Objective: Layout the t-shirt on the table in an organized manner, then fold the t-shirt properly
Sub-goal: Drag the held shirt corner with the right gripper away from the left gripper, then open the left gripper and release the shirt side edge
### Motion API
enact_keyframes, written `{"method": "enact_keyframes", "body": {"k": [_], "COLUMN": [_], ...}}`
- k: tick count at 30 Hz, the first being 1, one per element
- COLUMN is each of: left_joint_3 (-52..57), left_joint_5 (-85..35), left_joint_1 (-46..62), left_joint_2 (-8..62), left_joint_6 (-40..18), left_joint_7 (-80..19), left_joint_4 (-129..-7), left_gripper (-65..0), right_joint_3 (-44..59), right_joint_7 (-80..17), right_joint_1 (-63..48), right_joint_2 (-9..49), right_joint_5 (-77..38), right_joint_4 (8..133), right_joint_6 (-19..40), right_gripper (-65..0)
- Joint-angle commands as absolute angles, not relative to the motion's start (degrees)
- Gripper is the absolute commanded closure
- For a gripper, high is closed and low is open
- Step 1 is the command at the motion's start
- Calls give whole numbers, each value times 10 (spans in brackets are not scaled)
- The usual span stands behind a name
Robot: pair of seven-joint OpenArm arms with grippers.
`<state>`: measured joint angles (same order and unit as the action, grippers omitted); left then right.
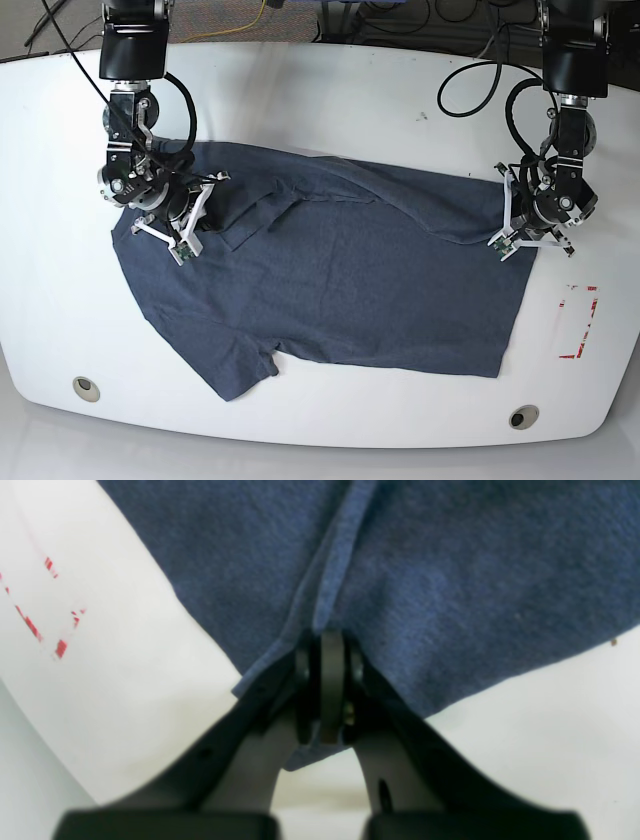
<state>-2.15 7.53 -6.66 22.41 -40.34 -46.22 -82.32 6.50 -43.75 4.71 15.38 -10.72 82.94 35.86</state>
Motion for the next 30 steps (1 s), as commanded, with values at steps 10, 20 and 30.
{"method": "enact_keyframes", "body": {"k": [10,20,30], "left_joint_3": [-22,-40,-72], "left_joint_5": [75,75,76], "left_joint_1": [-99,-113,-132], "left_joint_2": [232,227,221], "left_joint_6": [-400,-400,-400], "left_joint_7": [-442,-430,-430], "left_joint_4": [-833,-832,-822], "left_gripper": [0,0,0], "right_joint_3": [105,110,110], "right_joint_7": [-425,-425,-425], "right_joint_1": [61,78,110], "right_joint_2": [184,200,211], "right_joint_5": [-112,-112,-112], "right_joint_4": [858,858,855], "right_joint_6": [356,357,357], "right_gripper": [0,0,0]}}
